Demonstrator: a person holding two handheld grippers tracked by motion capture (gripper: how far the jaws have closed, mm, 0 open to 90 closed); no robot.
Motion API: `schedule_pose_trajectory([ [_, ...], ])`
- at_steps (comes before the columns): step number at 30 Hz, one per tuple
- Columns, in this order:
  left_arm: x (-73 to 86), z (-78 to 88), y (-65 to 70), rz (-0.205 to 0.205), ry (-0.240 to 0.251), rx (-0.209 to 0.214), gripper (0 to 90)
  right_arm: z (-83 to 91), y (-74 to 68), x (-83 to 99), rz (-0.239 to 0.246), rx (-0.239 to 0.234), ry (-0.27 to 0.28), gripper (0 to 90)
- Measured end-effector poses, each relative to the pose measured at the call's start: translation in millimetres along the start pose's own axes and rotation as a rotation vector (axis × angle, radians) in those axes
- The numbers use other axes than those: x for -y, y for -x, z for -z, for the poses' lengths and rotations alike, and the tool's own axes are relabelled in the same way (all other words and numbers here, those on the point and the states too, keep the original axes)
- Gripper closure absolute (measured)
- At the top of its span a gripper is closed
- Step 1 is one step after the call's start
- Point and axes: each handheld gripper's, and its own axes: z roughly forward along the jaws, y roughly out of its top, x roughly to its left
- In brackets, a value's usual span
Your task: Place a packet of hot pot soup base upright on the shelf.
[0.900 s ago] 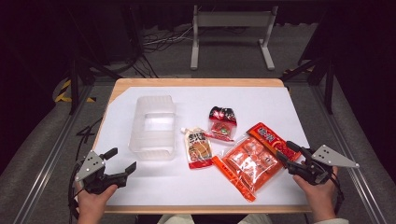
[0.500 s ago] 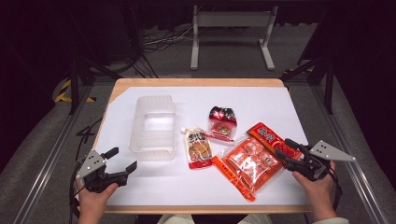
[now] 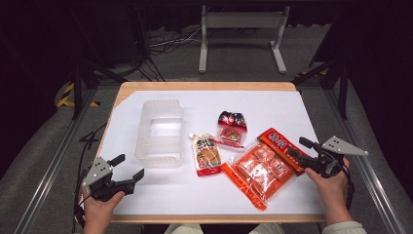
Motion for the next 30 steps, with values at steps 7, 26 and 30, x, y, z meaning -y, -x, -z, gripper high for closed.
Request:
schedule_pose_trajectory([
  [7, 0.3, -0.6, 0.6, -0.006, -0.002, -0.001, 14.8, -3.9, 15.0, 0.8, -0.03, 0.037, -0.024, 35.5],
  [26, 0.2, -1.6, 2.5, -0.03, -0.013, -0.001, 14.9, -17.2, 35.3, 24.2, -0.143, 0.076, -0.169, 27.9],
  [30, 0.2, -1.5, 3.3, -0.03, -0.012, -0.001, 14.9, -18.1, 37.0, 27.3, -0.145, 0.094, -0.206, 25.3],
])
